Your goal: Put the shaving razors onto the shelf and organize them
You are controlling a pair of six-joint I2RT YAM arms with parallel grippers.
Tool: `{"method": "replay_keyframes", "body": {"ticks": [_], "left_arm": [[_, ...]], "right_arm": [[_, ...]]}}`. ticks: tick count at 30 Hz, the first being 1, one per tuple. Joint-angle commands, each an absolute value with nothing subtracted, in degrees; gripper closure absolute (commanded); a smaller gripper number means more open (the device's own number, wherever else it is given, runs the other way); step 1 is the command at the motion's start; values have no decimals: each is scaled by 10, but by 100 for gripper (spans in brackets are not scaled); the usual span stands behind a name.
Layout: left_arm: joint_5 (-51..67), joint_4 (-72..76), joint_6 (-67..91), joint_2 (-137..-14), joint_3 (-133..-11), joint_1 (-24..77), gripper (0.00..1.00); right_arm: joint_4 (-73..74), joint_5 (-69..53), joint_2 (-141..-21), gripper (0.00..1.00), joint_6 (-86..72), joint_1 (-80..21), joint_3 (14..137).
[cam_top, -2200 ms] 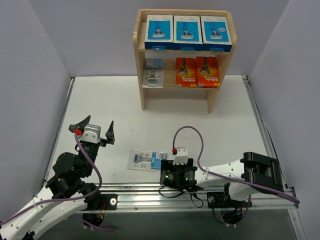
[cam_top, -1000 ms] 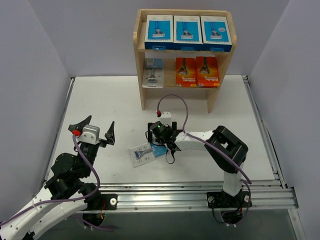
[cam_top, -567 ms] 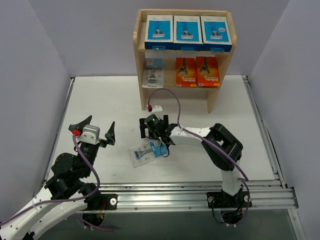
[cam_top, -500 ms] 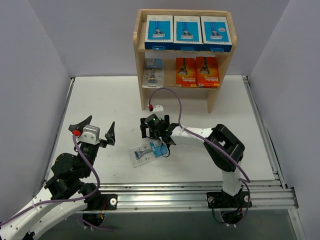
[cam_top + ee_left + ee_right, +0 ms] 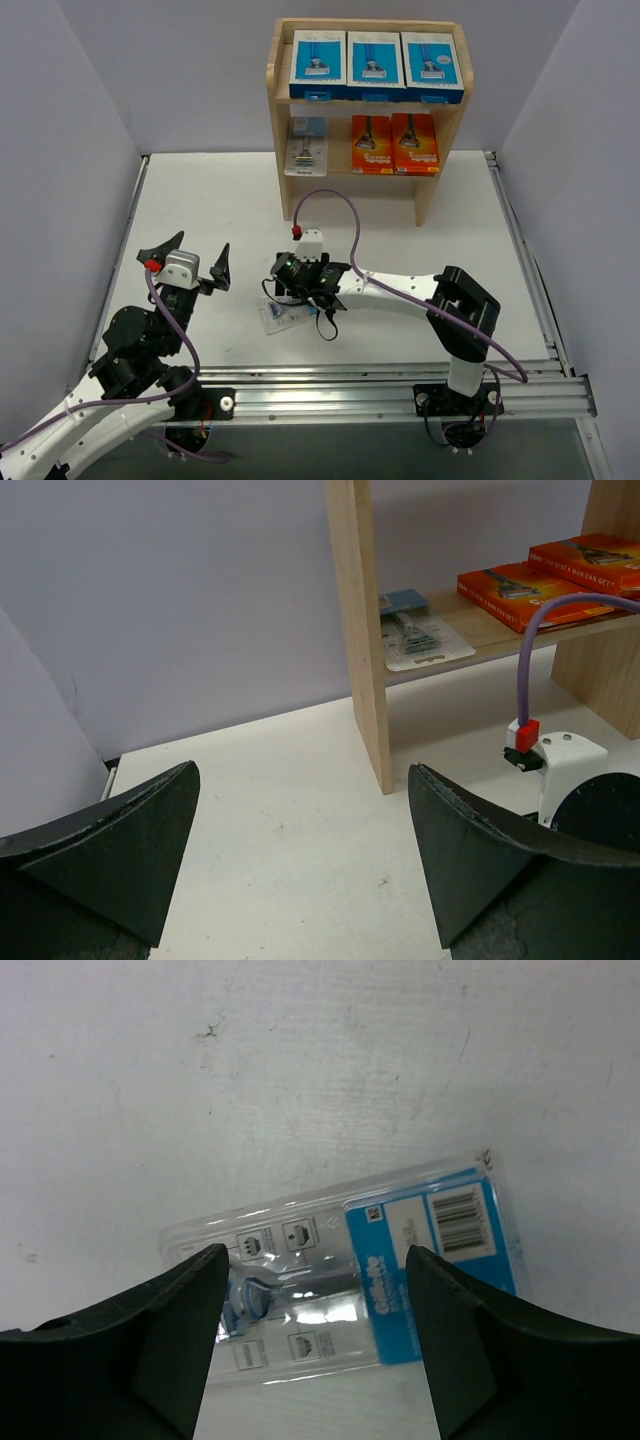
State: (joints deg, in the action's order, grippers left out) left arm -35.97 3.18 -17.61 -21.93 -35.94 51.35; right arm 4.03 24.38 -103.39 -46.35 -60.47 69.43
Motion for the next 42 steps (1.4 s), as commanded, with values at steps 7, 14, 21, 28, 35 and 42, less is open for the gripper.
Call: {"method": "replay_keyframes", "body": {"ticks": [7, 14, 21, 28, 35, 42], "left_arm": [[-358, 40, -173, -212, -382, 518, 6], [-356, 39, -171, -209, -382, 521, 6], [-354, 40, -168, -208, -381, 524, 6], [-349, 40, -164, -206, -382, 529, 6], [-345, 39, -162, -205, -382, 533, 6], [-345, 40, -162, -206, -381, 535, 6]], "right_arm": [[95, 295, -1012, 50, -676, -636, 707], [92, 290, -1034, 60, -749, -642, 700], [150, 274, -1074, 57, -805, -645, 736], [211, 246, -1114, 56, -852, -651, 771], [257, 220, -1163, 54, -875, -651, 798], [250, 218, -1163, 54, -890, -634, 786]]}}
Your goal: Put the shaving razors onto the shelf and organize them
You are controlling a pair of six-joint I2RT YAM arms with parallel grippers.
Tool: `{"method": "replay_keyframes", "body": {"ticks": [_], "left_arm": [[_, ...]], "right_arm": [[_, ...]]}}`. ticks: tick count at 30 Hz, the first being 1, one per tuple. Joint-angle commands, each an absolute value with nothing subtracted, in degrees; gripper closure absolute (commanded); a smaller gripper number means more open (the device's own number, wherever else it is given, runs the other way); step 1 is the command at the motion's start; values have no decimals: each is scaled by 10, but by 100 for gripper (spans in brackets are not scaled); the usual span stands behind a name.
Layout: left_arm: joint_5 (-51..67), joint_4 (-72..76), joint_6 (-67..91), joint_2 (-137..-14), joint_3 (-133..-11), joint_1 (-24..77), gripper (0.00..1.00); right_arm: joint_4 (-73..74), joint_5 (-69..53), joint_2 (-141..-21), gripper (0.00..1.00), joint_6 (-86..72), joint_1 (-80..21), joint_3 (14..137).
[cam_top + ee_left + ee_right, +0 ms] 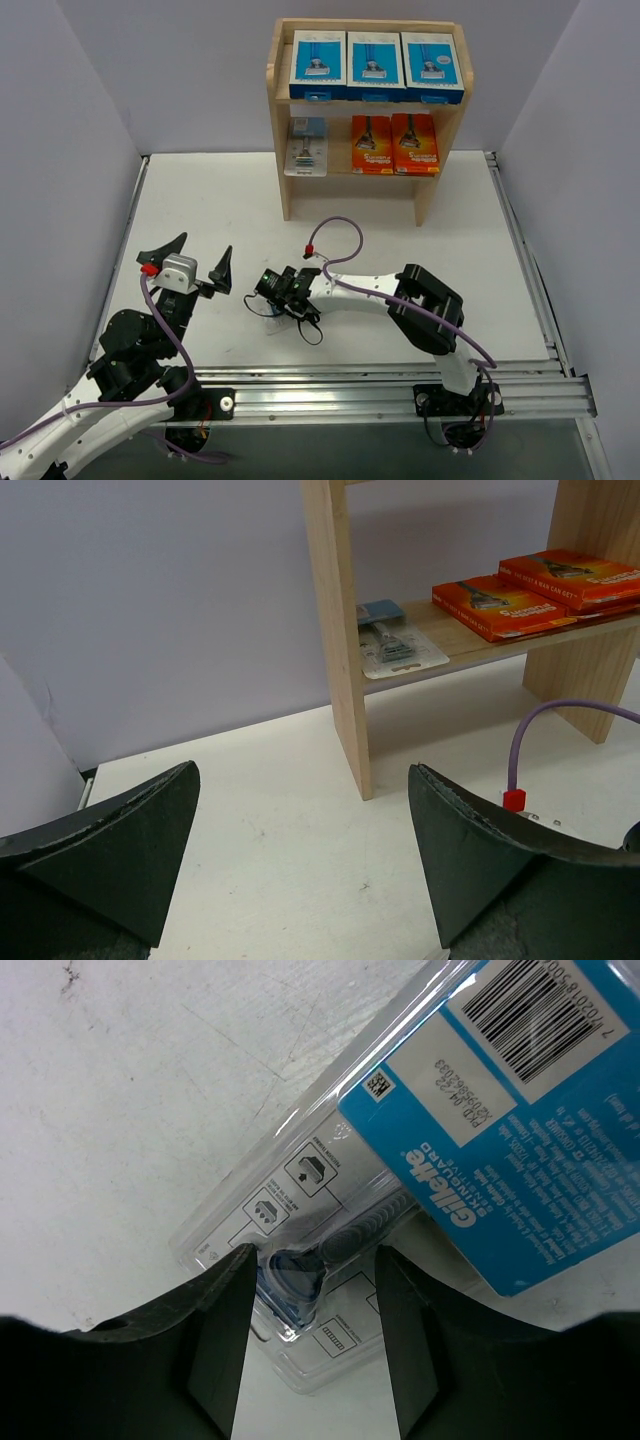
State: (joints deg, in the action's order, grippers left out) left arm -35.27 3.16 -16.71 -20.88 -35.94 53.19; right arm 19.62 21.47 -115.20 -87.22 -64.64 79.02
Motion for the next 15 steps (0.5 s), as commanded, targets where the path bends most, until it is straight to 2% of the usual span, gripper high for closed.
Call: {"method": "replay_keyframes", "body": {"ticks": [1, 3, 7, 10, 11, 15], "left_arm": [[-344, 40, -162, -206, -381, 535, 6], [-343, 39, -162, -205, -381, 535, 6], [-341, 40, -162, -205, -381, 536, 6], [-341, 39, -163, -205, -381, 536, 6], [-341, 39, -163, -205, -381, 536, 6], [-344, 40, -165, -203, -381, 536, 6]], "right_arm": [[250, 214, -1164, 54, -889, -630, 786], [257, 207, -1168, 60, -886, -625, 787], [261, 200, -1177, 62, -879, -619, 781], [261, 194, -1184, 69, -869, -617, 783], [259, 192, -1185, 74, -861, -615, 783], [238, 170, -1188, 79, -820, -604, 780]]}}
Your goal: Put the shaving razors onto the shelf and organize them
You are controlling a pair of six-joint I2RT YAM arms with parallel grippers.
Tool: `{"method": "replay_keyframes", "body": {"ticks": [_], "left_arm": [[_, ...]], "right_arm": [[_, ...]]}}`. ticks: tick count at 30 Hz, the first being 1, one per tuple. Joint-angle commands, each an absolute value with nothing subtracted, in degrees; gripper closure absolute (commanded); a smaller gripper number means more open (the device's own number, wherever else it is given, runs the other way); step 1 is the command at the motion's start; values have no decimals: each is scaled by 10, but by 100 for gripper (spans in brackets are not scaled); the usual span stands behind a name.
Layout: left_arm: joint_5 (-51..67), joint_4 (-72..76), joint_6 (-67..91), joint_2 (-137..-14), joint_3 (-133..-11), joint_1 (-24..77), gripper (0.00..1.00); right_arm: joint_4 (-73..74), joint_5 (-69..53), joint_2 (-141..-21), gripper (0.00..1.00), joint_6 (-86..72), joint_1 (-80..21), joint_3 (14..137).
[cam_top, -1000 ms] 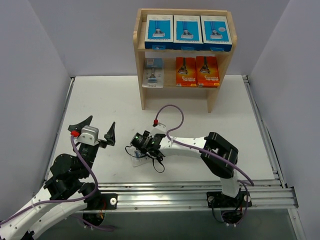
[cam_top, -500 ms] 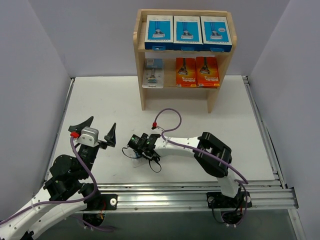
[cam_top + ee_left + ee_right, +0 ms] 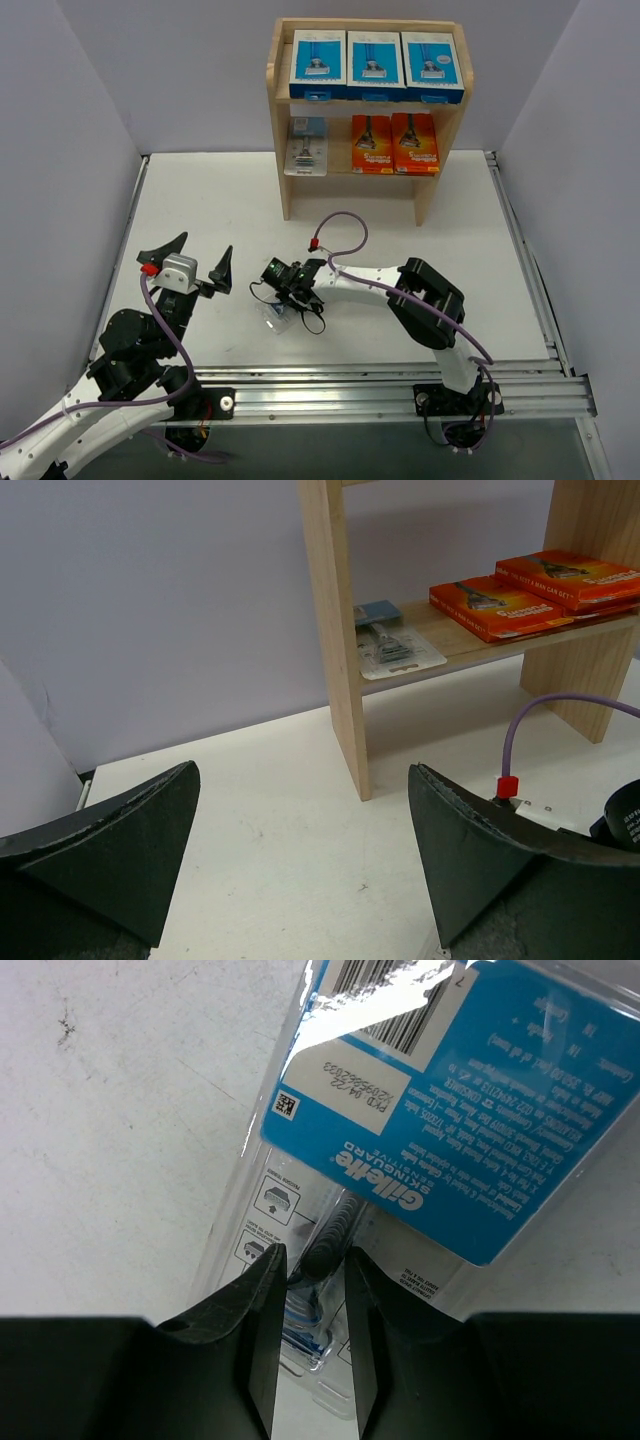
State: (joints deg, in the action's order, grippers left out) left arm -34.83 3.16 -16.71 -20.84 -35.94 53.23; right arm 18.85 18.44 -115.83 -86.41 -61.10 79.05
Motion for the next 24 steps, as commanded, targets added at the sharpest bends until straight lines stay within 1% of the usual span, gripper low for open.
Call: {"method": "replay_keyframes", "body": {"ticks": [1, 4, 5, 6, 9, 10, 12, 13, 16, 21, 22, 24], "left_arm": [[-344, 40, -165, -203, -381, 536, 6], [-346, 40, -168, -202, -381, 536, 6], [-347, 40, -168, -202, -381, 536, 6], [-349, 40, -170, -202, -381, 536, 6], [-349, 40, -170, -201, -381, 536, 6], [-349, 40, -171, -201, -381, 536, 6], [-350, 40, -171, -203, -381, 536, 6], [-349, 40, -171, -205, -381, 536, 6], [-349, 39, -171, -207, -382, 536, 6], [-356, 41, -178, -210, -380, 536, 6], [-356, 40, -178, -212, -380, 536, 6], [-356, 40, -179, -215, -381, 536, 6]], "right_arm": [[220, 162, -1187, 79, -803, -603, 778], [205, 163, -1175, 86, -714, -601, 789], [204, 176, -1171, 91, -688, -601, 795], [207, 186, -1165, 92, -628, -608, 802], [209, 208, -1143, 91, -533, -620, 827], [188, 195, -1130, 91, -455, -622, 826], [181, 157, -1111, 90, -363, -623, 814], [167, 139, -1103, 89, -333, -623, 805], [155, 86, -1073, 91, -265, -623, 759], [156, 55, -1029, 86, -191, -622, 720], [164, 45, -1021, 79, -177, -622, 720], [170, 22, -1015, 74, -129, -622, 719]]}}
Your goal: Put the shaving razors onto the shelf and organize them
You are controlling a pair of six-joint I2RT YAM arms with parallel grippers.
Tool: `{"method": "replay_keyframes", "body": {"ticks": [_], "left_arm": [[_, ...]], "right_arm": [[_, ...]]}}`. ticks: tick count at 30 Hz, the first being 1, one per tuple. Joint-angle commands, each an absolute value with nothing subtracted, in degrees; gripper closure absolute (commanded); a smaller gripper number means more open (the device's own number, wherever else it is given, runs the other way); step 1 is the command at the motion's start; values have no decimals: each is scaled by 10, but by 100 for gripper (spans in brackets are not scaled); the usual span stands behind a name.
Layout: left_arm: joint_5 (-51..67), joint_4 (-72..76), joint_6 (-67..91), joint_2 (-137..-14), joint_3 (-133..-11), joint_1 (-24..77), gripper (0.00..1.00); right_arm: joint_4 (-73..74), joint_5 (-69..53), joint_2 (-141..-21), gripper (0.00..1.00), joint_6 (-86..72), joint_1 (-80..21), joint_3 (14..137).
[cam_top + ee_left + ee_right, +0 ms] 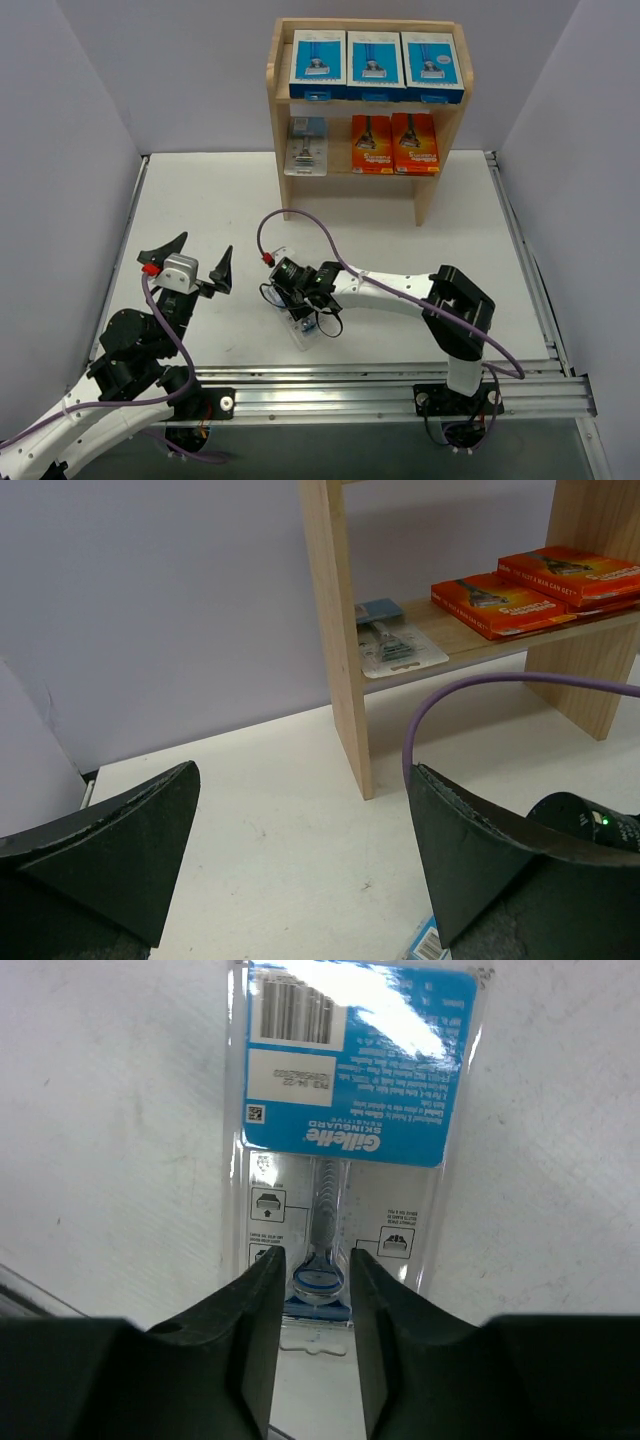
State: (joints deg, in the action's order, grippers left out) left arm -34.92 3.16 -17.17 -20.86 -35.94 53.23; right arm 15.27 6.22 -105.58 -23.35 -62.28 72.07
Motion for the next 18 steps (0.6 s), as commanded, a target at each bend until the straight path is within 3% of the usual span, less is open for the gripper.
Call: {"method": "replay_keyframes", "body": {"ticks": [1, 4, 6, 11, 15, 18], "left_arm": [[-357, 40, -179, -215, -381, 536, 6], [-361, 40, -184, -218, -381, 536, 6], [-366, 41, -187, -219, -380, 535, 6], [-378, 47, -195, -216, -376, 535, 6], [-380, 49, -199, -216, -376, 535, 6], [-381, 48, -199, -216, -377, 534, 6]], "right_arm": [[179, 18, -1013, 70, -119, -622, 722], [206, 44, -1018, 24, -105, -621, 731], [207, 68, -1016, 3, -111, -621, 728], [159, 140, -968, 0, -167, -612, 673], [44, 64, -866, 0, -209, -569, 595], [47, 49, -849, 11, -238, -560, 582]]}}
